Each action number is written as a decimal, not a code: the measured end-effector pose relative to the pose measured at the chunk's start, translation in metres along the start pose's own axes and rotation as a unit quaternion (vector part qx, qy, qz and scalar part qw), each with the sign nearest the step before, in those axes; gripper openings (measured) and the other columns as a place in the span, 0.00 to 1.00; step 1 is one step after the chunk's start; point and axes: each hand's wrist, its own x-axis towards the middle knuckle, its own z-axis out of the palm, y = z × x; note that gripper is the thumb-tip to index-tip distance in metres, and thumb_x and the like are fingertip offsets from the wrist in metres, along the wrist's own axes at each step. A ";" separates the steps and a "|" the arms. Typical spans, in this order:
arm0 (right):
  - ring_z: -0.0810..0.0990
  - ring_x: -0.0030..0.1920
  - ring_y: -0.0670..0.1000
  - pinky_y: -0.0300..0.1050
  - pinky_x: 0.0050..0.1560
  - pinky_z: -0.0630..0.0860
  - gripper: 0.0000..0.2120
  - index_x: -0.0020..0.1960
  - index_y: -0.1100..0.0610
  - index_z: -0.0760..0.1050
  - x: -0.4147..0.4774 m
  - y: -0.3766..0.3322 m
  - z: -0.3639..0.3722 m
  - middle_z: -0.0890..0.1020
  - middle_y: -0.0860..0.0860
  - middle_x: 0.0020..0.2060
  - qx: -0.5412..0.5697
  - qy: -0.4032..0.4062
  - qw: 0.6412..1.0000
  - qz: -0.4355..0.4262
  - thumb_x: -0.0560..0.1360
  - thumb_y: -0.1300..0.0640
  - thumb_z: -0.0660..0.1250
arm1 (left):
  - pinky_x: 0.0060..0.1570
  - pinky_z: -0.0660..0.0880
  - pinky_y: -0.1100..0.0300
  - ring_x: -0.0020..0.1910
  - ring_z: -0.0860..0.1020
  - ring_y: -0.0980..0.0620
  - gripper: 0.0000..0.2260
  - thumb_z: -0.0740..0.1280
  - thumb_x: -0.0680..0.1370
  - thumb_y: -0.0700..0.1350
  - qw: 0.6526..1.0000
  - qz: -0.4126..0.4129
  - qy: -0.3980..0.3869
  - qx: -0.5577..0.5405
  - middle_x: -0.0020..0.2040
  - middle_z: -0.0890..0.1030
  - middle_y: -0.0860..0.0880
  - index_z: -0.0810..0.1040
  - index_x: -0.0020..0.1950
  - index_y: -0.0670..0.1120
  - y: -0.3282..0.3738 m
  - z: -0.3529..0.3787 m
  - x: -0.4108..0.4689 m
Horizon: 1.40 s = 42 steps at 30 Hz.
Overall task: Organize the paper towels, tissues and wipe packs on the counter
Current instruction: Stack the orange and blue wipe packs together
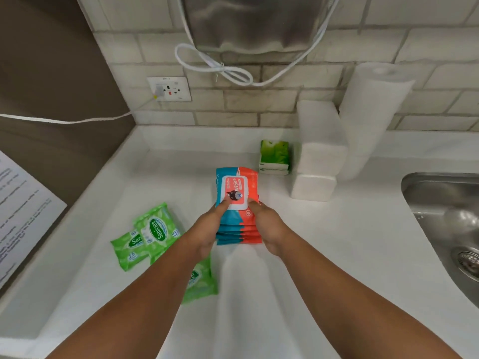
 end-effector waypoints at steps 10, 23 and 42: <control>0.87 0.49 0.54 0.51 0.56 0.82 0.17 0.63 0.50 0.78 0.066 -0.023 0.024 0.87 0.51 0.52 0.022 0.058 0.998 -0.020 0.84 0.44 0.56 | 0.69 0.74 0.44 0.59 0.84 0.45 0.20 0.64 0.81 0.61 1.000 -0.014 -0.008 -0.002 0.59 0.86 0.47 0.78 0.69 0.54 0.038 -0.034 0.063; 0.87 0.47 0.56 0.52 0.54 0.83 0.16 0.59 0.55 0.80 0.130 -0.061 0.013 0.88 0.55 0.48 0.060 0.112 0.991 -0.030 0.83 0.46 0.59 | 0.65 0.77 0.47 0.58 0.85 0.46 0.21 0.62 0.81 0.62 0.998 0.002 -0.052 0.028 0.58 0.86 0.47 0.77 0.69 0.53 0.082 -0.029 0.120; 0.88 0.47 0.53 0.52 0.55 0.82 0.17 0.59 0.51 0.79 0.176 -0.087 0.011 0.87 0.51 0.50 0.044 0.161 0.986 -0.032 0.84 0.44 0.56 | 0.58 0.80 0.52 0.52 0.86 0.49 0.11 0.61 0.83 0.60 0.998 0.010 -0.042 0.046 0.52 0.88 0.49 0.79 0.57 0.57 0.113 -0.021 0.155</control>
